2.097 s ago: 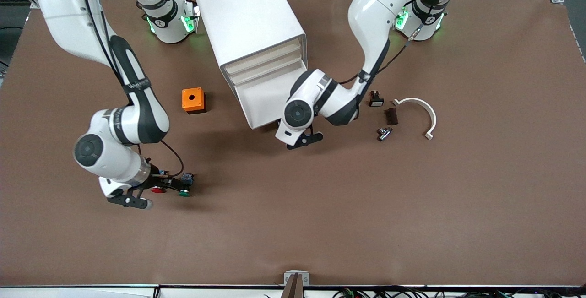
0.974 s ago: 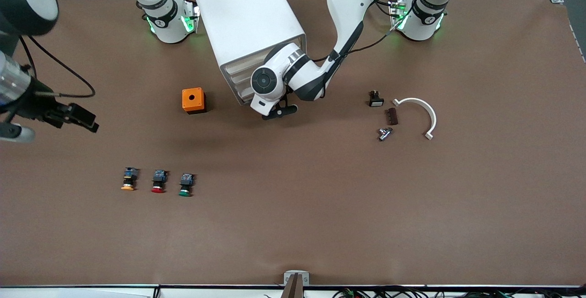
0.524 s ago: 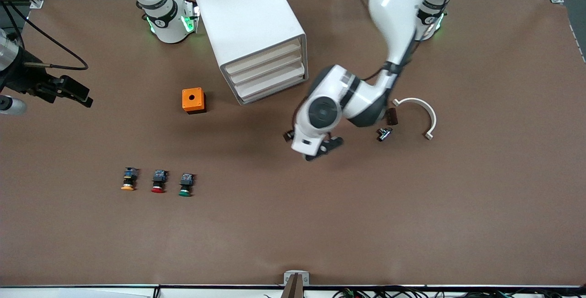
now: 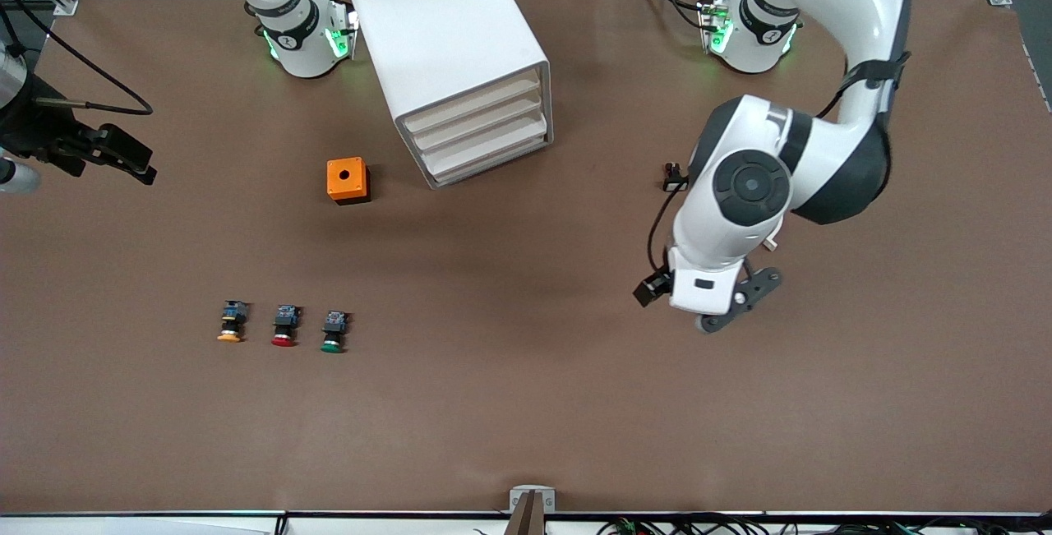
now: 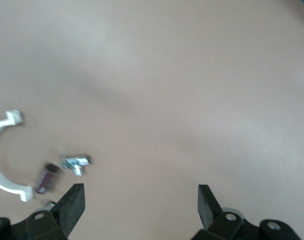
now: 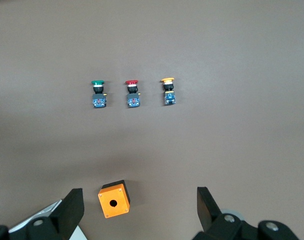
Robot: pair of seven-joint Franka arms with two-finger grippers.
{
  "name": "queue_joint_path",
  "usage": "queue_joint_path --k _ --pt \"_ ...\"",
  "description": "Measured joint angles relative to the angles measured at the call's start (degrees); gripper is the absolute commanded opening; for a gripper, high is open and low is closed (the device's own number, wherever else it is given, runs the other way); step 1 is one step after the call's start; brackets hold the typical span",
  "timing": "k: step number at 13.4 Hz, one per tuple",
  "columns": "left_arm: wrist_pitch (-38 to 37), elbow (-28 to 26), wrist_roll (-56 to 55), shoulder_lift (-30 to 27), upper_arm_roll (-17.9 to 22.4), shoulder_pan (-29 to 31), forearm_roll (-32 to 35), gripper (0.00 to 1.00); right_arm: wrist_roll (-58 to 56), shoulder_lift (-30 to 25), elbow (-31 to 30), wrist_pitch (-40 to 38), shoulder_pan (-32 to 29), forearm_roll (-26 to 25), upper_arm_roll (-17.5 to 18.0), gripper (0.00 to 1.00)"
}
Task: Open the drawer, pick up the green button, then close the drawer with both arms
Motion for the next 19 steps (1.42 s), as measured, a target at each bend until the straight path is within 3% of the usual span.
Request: queue_joint_path --k 3,12,19 --pt "-1.3 0.0 3.0 -2.8 0.0 3.0 0.6 0.99 0.0 0.0 0.1 0.0 0.0 0.0 0.0 1.00" --pt "-10.9 -0.1 26.2 -12.8 0.0 13.0 0.6 0.99 -0.5 0.0 0.1 0.0 0.5 0.0 -2.2 1.00" --pt "-19.1 -0.2 34.7 -19.4 0.0 15.6 0.6 0.99 -0.5 0.0 0.3 0.0 1.4 0.0 -2.0 1.00"
